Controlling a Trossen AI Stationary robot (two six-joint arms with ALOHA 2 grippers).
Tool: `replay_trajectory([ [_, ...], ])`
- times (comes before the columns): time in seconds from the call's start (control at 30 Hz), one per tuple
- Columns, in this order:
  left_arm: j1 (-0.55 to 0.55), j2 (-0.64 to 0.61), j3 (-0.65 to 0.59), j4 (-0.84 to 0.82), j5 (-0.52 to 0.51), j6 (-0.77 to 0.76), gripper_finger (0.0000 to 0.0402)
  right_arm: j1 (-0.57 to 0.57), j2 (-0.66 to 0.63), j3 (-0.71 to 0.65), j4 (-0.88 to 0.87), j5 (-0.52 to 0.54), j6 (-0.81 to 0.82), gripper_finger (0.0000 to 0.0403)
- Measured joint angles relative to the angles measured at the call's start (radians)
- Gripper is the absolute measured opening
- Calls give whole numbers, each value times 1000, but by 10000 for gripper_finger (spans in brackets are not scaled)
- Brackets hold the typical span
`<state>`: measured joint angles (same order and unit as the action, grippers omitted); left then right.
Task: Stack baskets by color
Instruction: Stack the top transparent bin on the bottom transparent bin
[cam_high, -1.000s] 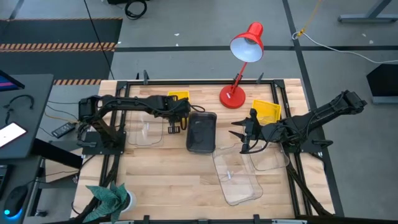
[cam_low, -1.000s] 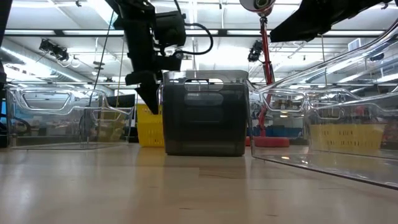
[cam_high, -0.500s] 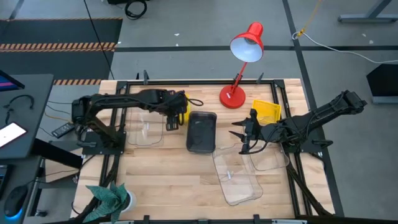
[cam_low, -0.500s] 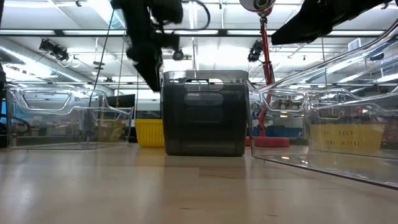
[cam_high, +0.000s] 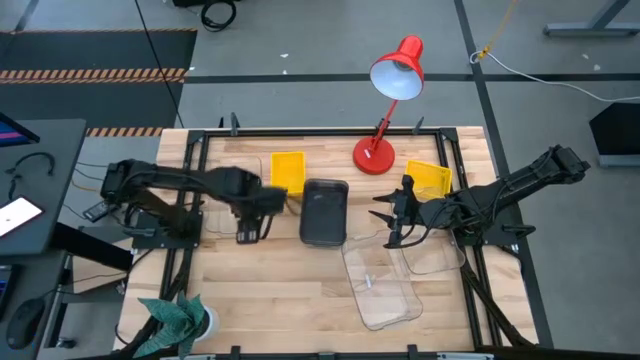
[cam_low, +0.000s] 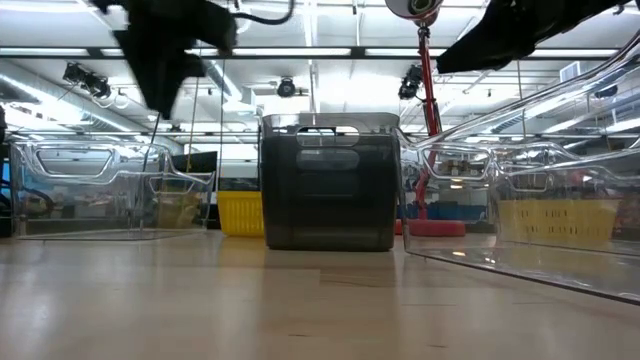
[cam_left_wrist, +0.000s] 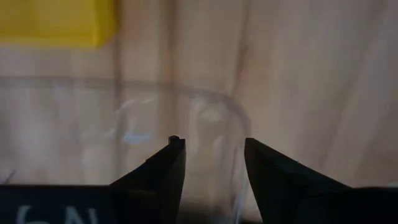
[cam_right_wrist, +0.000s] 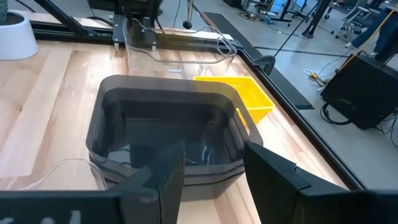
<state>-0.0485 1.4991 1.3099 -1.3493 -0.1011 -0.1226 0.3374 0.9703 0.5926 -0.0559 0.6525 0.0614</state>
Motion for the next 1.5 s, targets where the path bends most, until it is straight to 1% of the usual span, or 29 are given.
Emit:
replay_trajectory([
  [0.07,-42,4,-6,-43,-71,-37,181,0,0,0,0,0,-2,169],
  [0.13,-76,4,-12,-59,-103,-73,195,0,0,0,0,0,-2,169],
  [0.27,-135,-3,-33,-78,-98,-124,221,0,0,0,2,0,7,169],
  [0.4,-200,-50,-121,-72,-107,-177,223,6,3,0,-7,0,24,169],
  [0.53,-249,-158,-236,21,-115,-217,206,16,14,0,-12,-1,33,169],
  [0.63,-251,-244,-288,89,-122,-243,191,16,18,0,-5,-1,31,169],
  [0.73,-246,-302,-317,139,-136,-260,181,7,21,0,7,-1,15,169],
  [0.83,-250,-351,-354,198,-145,-277,180,-4,21,0,19,-1,13,169],
  [0.97,-267,-397,-416,293,-142,-282,196,-10,21,0,19,-11,14,169],
  [1.13,-271,-398,-435,314,-152,-309,237,-13,21,0,32,-29,17,169],
  [1.27,-278,-357,-435,316,-161,-312,269,-13,25,0,34,-36,22,169],
  [1.37,-296,-309,-435,309,-172,-306,281,-12,27,0,36,-48,25,169],
  [1.5,-310,-247,-435,284,-231,-309,281,-11,27,0,43,-53,25,169],
])
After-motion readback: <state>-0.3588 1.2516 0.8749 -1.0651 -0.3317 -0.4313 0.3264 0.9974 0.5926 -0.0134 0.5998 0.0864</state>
